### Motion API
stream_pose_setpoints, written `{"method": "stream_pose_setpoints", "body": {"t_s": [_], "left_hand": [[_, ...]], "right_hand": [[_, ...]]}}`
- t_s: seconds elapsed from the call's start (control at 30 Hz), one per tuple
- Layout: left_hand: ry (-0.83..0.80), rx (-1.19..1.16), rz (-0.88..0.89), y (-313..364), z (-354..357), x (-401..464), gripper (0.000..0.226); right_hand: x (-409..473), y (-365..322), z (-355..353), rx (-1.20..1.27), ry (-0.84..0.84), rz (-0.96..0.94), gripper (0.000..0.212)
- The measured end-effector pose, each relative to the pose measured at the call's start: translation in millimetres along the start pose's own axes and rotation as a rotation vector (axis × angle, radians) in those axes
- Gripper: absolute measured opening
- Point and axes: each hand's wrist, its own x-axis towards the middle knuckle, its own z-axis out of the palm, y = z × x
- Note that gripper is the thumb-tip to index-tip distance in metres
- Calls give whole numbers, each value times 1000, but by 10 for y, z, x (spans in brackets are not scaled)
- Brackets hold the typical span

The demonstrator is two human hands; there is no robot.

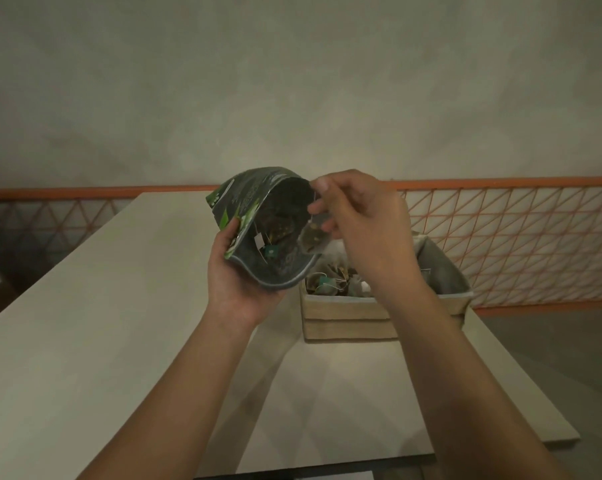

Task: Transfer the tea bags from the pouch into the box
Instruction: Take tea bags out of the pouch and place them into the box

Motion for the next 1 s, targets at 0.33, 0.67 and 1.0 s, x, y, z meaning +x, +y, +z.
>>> {"method": "stream_pose_setpoints", "body": {"t_s": [0.33, 0.67, 1.0], "left_hand": [[-57, -73, -27, -35, -39, 169, 63], [-42, -87, -12, -141, 54, 197, 56], [-17, -66, 1, -131, 115, 165, 50]], "right_hand": [[54, 305, -758, 109, 103, 127, 19], [264, 976, -1087, -192, 165, 245, 14], [141, 1331, -1050, -758, 49, 145, 26]]}}
